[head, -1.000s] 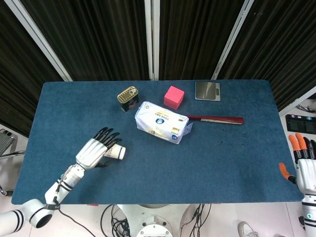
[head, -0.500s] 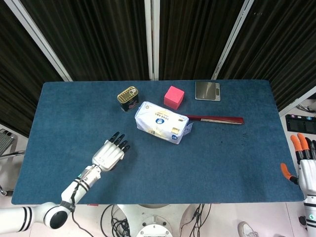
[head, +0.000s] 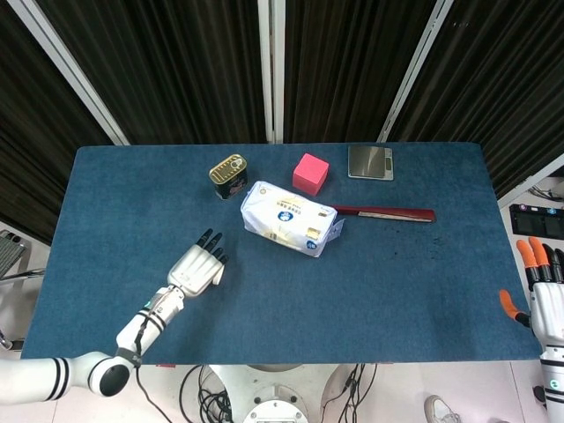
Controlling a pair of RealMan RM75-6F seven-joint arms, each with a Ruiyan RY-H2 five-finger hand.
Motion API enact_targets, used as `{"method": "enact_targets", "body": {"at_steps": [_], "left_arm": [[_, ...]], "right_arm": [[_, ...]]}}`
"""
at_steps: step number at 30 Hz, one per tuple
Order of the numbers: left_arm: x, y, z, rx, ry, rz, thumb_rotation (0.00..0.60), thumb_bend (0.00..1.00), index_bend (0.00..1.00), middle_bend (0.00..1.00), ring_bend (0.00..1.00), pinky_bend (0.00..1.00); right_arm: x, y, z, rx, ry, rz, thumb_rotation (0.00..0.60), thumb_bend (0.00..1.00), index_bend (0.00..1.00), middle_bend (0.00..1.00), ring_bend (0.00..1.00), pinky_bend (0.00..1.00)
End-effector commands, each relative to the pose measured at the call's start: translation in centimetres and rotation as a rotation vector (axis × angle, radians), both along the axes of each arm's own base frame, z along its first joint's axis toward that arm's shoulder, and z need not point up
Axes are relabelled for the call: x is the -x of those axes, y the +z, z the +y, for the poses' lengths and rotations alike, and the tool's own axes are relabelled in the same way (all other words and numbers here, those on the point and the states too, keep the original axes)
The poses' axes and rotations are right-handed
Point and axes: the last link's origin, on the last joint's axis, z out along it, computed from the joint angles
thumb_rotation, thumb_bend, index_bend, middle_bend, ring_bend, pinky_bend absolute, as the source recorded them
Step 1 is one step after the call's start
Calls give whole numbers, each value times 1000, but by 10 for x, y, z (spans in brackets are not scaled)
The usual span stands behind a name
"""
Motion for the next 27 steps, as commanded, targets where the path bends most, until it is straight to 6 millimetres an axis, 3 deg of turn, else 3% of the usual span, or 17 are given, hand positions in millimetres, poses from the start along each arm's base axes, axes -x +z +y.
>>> {"method": "enact_targets", "body": {"at_steps": [1, 8, 13, 20, 27], "left_arm": [[0, -1, 1, -5, -4, -2, 600, 215, 356, 336, 0, 25], [-5, 7, -2, -21, -23, -86, 600, 245, 405, 399, 18, 40], [-11, 25, -2, -91, -12, -404, 600, 244, 408, 409, 65, 108], [29, 36, -9, 23, 167, -850, 600, 234, 408, 409, 70, 124], [80, 18, -8, 98, 372, -1210, 600, 154, 403, 409, 69, 107]], "right_arm": [[0, 0, 0, -1, -2, 0, 600, 270, 0, 0, 0, 0], [3, -1, -1, -13, -16, -6, 600, 271, 0, 0, 0, 0], [0, -3, 0, -42, -2, -35, 600, 271, 0, 0, 0, 0], [-5, 1, 1, -24, 15, -29, 600, 270, 0, 0, 0, 0], [-8, 0, 3, -37, 9, -28, 600, 274, 0, 0, 0, 0]]}}
